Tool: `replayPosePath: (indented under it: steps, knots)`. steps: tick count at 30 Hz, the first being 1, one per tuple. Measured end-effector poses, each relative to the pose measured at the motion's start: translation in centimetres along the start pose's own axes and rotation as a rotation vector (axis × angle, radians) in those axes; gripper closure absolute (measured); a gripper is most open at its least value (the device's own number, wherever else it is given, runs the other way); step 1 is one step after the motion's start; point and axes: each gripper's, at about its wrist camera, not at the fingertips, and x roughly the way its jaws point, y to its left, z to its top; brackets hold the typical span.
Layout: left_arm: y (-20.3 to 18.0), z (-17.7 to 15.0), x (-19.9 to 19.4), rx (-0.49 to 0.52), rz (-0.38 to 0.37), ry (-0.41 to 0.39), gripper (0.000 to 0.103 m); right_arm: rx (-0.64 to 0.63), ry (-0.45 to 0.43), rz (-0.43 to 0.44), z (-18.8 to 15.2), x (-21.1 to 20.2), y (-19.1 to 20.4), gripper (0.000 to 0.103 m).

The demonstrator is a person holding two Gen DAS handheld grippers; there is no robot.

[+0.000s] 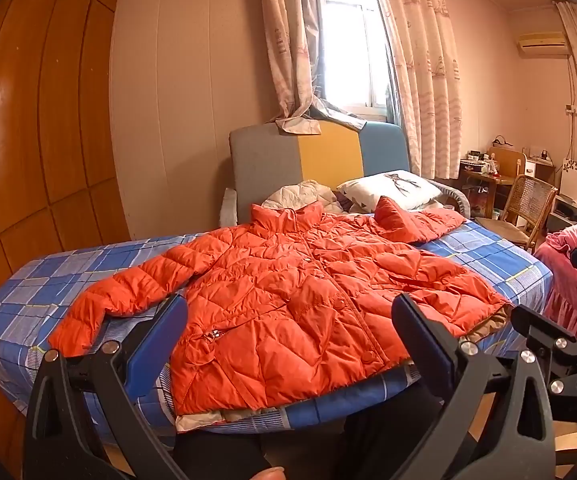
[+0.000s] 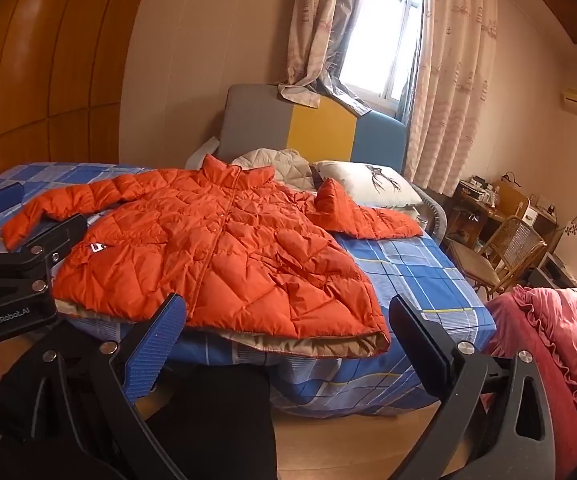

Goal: Fold large clothes

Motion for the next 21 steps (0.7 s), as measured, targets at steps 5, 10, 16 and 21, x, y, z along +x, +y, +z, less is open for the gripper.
replayPosePath:
  steps: [5,10,16,21]
  knots:
    - [0.01,-0.19,-0.07,0.0,0.001,0.002,0.002,0.009,0.005,-0.004,0.09,-0.31,0.37,0.003]
    - [-0.29,-0.14,0.11,-0.004,0.006,0.009,0.002,0.013,0.01,-0.001,0.03,-0.3,0.35,0.003]
    - [-0.6,-0.25,0.21,-0.002,0.005,0.013,0.002,0.031,0.019,-0.004,-0.11,-0.13,-0.03,0.003]
    - [-0.7,-0.34,0.25,-0.003,0.005,0.015,0.002,0.034,0.022,-0.004,-0.07,-0.11,-0.17,0.003]
